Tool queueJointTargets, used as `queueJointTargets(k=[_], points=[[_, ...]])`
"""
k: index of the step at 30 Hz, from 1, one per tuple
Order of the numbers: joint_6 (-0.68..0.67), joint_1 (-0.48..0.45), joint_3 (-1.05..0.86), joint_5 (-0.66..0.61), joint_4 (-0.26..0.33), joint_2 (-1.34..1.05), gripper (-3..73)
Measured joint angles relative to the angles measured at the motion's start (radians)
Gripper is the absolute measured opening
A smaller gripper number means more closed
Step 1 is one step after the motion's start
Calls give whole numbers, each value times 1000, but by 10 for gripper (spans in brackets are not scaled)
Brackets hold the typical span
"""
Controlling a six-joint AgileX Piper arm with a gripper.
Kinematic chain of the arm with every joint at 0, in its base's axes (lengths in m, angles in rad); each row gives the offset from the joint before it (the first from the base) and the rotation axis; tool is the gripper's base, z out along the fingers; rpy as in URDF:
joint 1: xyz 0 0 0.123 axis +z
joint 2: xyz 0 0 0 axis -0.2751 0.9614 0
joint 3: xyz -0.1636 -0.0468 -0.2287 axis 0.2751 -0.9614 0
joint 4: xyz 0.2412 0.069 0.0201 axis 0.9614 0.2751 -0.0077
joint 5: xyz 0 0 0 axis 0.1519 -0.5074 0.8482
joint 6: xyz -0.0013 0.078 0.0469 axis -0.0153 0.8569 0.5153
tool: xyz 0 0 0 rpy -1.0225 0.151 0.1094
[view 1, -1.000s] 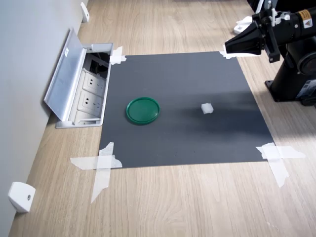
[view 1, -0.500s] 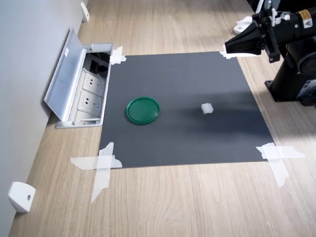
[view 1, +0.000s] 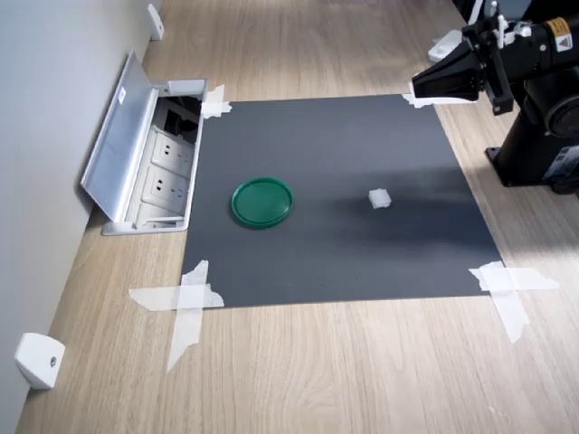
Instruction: Grasp a white terminal and put it on the green lid.
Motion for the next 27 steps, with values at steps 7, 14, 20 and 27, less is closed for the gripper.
queueJointTargets(k=[7, 14, 20, 27], points=[[0, 0, 0, 0, 0, 0, -9], [2, 0, 0, 0, 1, 0, -9], [3, 0, 4, -5, 1, 23, -9], [5, 0, 113, -29, 3, 200, -9]])
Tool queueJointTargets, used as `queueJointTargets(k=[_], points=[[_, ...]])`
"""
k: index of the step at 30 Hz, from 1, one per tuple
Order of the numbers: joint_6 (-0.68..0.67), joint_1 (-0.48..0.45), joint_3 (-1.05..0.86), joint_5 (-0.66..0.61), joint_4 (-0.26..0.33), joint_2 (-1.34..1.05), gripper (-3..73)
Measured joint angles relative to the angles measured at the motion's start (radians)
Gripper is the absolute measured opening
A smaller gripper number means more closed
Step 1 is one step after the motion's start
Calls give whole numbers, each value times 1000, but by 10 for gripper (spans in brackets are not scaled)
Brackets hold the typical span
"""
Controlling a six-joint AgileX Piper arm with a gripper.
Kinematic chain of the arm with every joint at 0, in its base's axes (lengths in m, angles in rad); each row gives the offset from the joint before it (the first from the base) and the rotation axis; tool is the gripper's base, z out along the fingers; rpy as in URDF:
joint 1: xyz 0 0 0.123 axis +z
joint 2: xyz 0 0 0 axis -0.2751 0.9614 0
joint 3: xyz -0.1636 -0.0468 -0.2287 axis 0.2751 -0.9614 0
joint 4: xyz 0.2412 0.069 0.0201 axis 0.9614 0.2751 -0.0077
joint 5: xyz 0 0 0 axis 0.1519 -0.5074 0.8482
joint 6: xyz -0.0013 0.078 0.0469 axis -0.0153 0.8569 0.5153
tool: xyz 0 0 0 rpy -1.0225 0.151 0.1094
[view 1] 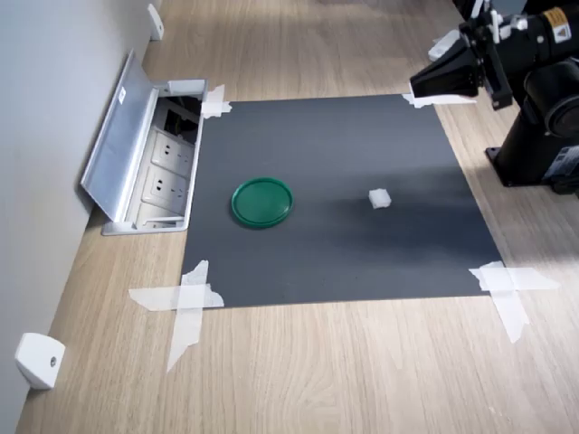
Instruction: Grasp a white terminal and put it on the green lid.
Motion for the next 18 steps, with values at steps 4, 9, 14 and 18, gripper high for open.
queueJointTargets(k=[4, 9, 14, 18], points=[[0, 0, 87, -29, 0, 135, -9], [-2, 0, 211, -137, -12, 285, -9], [-3, 0, 324, -259, -21, 431, -9], [-39, 0, 401, -385, -47, 554, -9]])
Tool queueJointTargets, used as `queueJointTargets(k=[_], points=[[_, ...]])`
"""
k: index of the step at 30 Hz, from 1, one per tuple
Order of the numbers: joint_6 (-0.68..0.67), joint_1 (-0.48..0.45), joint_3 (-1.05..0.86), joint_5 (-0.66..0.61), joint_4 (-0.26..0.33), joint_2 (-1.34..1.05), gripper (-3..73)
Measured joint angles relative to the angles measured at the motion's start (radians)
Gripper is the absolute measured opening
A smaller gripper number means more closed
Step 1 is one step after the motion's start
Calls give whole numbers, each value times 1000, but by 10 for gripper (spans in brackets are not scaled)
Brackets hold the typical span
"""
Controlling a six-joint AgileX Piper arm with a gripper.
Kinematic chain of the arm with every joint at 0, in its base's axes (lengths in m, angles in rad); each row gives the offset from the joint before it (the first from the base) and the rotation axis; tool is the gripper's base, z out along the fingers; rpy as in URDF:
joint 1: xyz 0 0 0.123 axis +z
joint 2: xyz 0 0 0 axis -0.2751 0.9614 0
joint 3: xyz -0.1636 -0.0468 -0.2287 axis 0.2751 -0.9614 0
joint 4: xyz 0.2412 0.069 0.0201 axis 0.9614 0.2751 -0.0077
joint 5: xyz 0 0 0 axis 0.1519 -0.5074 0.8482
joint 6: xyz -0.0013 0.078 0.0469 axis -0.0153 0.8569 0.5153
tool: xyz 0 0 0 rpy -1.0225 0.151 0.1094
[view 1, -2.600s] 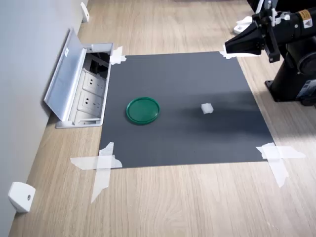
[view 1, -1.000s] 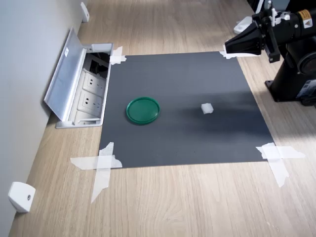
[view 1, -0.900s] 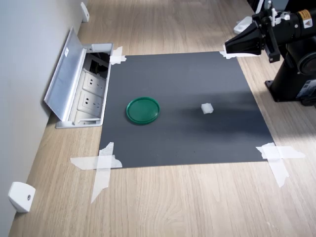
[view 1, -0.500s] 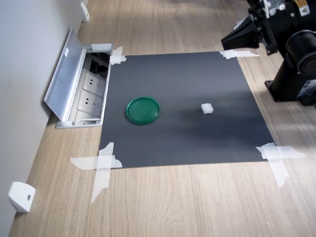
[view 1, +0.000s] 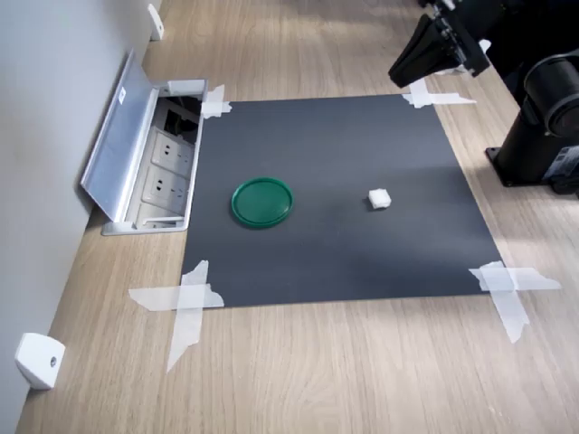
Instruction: Grasp a white terminal and put it on the green lid.
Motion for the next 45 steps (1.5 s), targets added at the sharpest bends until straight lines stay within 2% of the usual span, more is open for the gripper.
queueJointTargets(k=[5, 10, 13, 15, 17, 23, 26, 31, 35, 45], points=[[-86, 0, 54, -111, -18, 181, -9], [-155, 0, 85, -128, 28, 316, -3], [-205, 0, 107, -154, 55, 375, 40], [-238, 0, 118, -162, 67, 412, 105], [-258, 0, 119, -162, 76, 434, 204], [-266, 0, 119, -162, 78, 438, 587], [-257, 35, 122, -172, 70, 438, 692], [-164, 130, 125, -171, 59, 438, 721], [-82, 161, 126, -132, 51, 443, 724], [-2, 240, 126, -82, 10, 571, 724]])
